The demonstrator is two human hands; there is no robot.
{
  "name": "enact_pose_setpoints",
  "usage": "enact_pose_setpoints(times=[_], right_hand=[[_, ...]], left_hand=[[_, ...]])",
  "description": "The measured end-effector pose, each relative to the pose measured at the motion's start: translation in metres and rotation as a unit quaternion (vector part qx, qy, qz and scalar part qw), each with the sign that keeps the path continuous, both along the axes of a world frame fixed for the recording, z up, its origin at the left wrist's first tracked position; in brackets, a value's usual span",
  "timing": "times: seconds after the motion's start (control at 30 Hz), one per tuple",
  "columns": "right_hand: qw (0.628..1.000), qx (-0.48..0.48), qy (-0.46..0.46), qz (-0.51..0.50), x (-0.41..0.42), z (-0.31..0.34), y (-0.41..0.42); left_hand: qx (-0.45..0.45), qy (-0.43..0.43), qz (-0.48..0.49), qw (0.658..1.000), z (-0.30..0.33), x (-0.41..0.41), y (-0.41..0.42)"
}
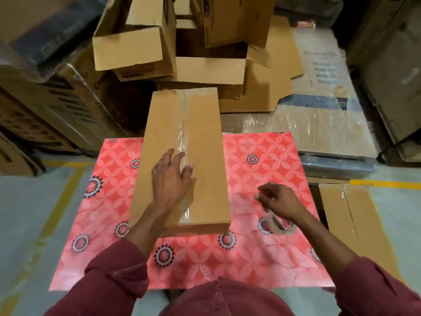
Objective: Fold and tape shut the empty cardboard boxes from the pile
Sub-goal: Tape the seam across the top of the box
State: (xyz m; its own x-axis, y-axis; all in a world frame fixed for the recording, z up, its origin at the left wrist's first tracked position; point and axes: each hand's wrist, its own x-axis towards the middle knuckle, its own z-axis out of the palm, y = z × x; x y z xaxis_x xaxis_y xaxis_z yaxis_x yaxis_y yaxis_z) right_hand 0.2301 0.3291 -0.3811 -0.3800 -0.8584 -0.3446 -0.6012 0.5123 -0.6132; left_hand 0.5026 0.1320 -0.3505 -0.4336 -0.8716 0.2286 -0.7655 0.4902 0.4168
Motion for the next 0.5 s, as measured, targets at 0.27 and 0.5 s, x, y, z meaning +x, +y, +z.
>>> enact_pose_setpoints(times=[0.27, 0.5], right_hand=[[0.966, 0.217, 0.123, 0.067, -0.071, -0.047, 0.022], [0.97, 0.186, 0.143, 0.066, -0.066, -0.075, 0.02]], left_hand=[[0.011, -0.109, -0.028, 0.994, -0.02, -0.026, 0.046], [0.009, -0.018, -0.038, 0.999, -0.001, -0.034, 0.064]])
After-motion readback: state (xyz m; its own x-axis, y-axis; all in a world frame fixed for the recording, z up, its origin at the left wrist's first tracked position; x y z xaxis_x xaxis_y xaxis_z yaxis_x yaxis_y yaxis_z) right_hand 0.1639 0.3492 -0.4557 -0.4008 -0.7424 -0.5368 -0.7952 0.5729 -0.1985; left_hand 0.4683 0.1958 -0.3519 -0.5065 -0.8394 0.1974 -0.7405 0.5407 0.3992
